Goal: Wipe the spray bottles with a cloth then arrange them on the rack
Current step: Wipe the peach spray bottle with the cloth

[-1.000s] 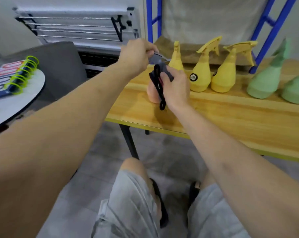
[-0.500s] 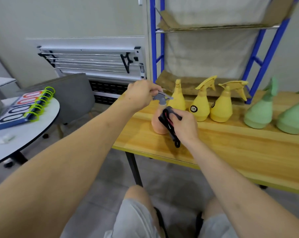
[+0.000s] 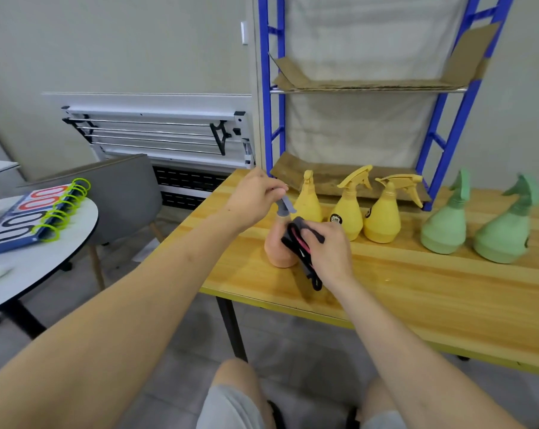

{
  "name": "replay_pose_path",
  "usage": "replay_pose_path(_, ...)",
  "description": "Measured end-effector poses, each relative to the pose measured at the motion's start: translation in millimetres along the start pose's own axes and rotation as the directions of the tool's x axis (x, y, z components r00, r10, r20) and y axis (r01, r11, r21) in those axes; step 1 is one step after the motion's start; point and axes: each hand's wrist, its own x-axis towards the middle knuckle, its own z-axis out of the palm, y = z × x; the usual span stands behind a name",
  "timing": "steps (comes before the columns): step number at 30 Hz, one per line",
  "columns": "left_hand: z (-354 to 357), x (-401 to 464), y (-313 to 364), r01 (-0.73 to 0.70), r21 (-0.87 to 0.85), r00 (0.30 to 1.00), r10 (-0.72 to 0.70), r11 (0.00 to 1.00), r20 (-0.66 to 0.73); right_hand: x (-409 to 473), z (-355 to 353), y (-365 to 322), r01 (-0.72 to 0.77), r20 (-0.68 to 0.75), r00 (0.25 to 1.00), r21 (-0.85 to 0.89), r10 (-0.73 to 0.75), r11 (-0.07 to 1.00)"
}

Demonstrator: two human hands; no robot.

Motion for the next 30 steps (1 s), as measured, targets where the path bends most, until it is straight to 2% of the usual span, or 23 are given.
replay_pose_path(5, 1.8, 1.6, 9.6, 0.074, -0.035, 0.997, -0.074, 0.997, 0.003, -4.0, 1.1, -21.6, 0.074, -0.036, 0.997, 0.024, -0.073, 0.997)
replay_pose_path(9, 3.0, 5.4, 6.4, 0.121, -0.085, 0.992, -0.117, 0.989, 0.043, -11.2, 6.9, -16.2, 0.080, 0.021, 0.997, -0.045, -0.079, 0.996)
replay_pose_path(12, 1.1, 4.6, 3.9, 0.204, -0.243, 0.979, -0.197, 0.948, 0.053, -16.9, 6.3, -12.4, 0.066, 0.037, 0.997, -0.084, -0.063, 0.994)
replay_pose_path(14, -0.3, 2.9, 2.3, 0.251, -0.317, 0.968, -0.246, 0.915, 0.057, -16.7, 4.0, -13.8, 0.058, -0.024, 0.998, -0.110, -0.061, 0.992)
replay_pose_path(19, 2.7, -1.4, -10.4, 0.276, -0.325, 0.961, -0.260, 0.905, 0.094, -0.1, -0.1, -38.5, 0.105, -0.216, 0.970, -0.039, -0.111, 0.994)
replay_pose_path(22, 1.9, -3.8, -13.2, 0.253, -0.365, 0.967, -0.229, 0.896, 0.108, 17.5, 1.0, -57.2, 0.137, -0.270, 0.952, -0.035, -0.142, 0.990)
replay_pose_path(30, 9.3, -6.5, -24.0, 0.231, -0.438, 0.972, -0.184, 0.869, 0.147, 14.6, 17.7, -49.8, 0.101, -0.074, 0.991, -0.113, -0.110, 0.988)
